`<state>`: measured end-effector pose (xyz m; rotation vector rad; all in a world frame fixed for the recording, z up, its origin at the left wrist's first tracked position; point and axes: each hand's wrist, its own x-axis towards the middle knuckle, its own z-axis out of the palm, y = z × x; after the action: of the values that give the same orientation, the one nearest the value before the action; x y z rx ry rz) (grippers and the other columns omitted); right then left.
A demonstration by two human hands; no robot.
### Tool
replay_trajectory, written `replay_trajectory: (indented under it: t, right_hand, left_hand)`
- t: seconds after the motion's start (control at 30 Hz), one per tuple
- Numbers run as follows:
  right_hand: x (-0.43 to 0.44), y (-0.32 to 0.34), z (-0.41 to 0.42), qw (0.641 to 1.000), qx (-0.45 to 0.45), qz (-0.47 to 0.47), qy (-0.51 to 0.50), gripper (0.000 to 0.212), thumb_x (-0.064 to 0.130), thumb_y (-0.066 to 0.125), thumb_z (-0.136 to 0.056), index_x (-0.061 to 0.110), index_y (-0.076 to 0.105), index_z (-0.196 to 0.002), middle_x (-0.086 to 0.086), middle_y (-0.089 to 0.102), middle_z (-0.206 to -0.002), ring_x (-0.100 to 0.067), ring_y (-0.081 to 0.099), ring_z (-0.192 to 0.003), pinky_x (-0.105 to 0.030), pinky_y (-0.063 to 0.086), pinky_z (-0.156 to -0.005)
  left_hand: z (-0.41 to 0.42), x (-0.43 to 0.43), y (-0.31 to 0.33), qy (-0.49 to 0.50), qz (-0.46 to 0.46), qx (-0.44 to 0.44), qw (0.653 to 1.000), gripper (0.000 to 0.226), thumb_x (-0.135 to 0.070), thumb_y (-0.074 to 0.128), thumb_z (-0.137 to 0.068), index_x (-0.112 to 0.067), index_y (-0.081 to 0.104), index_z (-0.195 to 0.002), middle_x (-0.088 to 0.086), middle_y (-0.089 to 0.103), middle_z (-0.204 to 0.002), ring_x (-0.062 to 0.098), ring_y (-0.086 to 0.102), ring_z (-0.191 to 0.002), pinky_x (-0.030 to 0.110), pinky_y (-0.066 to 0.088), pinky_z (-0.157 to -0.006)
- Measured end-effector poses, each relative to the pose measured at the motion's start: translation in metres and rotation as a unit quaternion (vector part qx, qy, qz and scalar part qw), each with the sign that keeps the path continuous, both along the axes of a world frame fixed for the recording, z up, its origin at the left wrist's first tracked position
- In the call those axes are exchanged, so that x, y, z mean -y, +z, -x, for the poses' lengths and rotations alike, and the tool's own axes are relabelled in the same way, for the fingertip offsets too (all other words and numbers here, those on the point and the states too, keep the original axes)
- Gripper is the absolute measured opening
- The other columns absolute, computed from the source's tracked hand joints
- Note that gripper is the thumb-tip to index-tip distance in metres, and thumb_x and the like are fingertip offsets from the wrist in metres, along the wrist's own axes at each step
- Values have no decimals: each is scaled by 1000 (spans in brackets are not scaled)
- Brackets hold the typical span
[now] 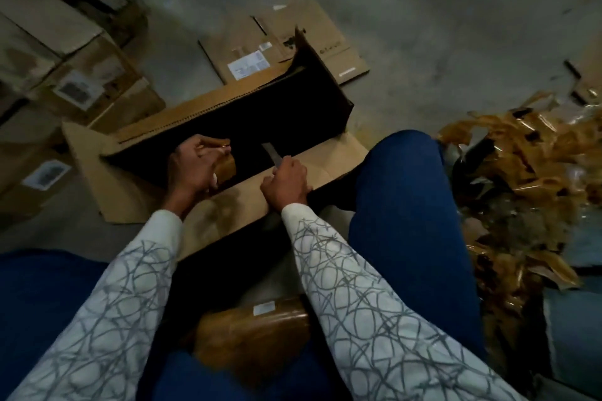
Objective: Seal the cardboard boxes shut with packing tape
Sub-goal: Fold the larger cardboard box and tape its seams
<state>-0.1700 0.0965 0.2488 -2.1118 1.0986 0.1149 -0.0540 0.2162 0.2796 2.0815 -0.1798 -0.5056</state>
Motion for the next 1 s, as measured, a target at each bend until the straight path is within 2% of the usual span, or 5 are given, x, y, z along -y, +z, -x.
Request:
replay_trajectory:
  t: [0.23,0.53,0.67,0.8,1.0]
  right_hand:
    - [33,-2,-5,973,113,-60,-190,29,18,65,-88,-1,54,-108,-21,55,-121,-36,49,-115,-40,38,-96]
    - [45,-20,-9,946,126,-104,-280,19,15,67,-85,11,51,-93,-16,60,-110,-36,56,-105,-47,43,-97]
    - [65,-18,-17,931,211,-24,-296,35,17,69,-85,6,55,-116,-6,58,-108,-26,55,-107,-47,45,-97]
    - [111,-9,-24,900,310,27,-306,82,21,77,-83,17,32,-152,17,47,-135,1,43,-123,-33,33,-115]
    - [119,-41,-26,970,174,-118,-119,43,46,60,-96,9,51,-116,-5,57,-109,-29,52,-112,-41,46,-92]
  left_hand:
    - [-31,83,-23,-96,14,-176,980,16,-2,54,-98,-12,57,-111,11,66,-117,28,71,-66,30,53,-39]
    - [-148,136,-30,-125,-127,18,984,40,-14,73,-86,-23,68,-124,0,68,-126,18,62,-118,31,52,-95]
    - [-189,146,-27,-48,-69,35,996,40,-5,60,-95,-10,61,-135,5,59,-139,10,54,-124,-2,38,-72]
    - [-200,141,-25,8,-29,46,998,32,-12,60,-98,-11,63,-130,4,60,-137,-5,59,-95,4,44,-52]
    - [-141,96,-14,22,58,16,998,59,16,55,-88,-1,45,-144,2,50,-149,6,68,-93,12,48,-45]
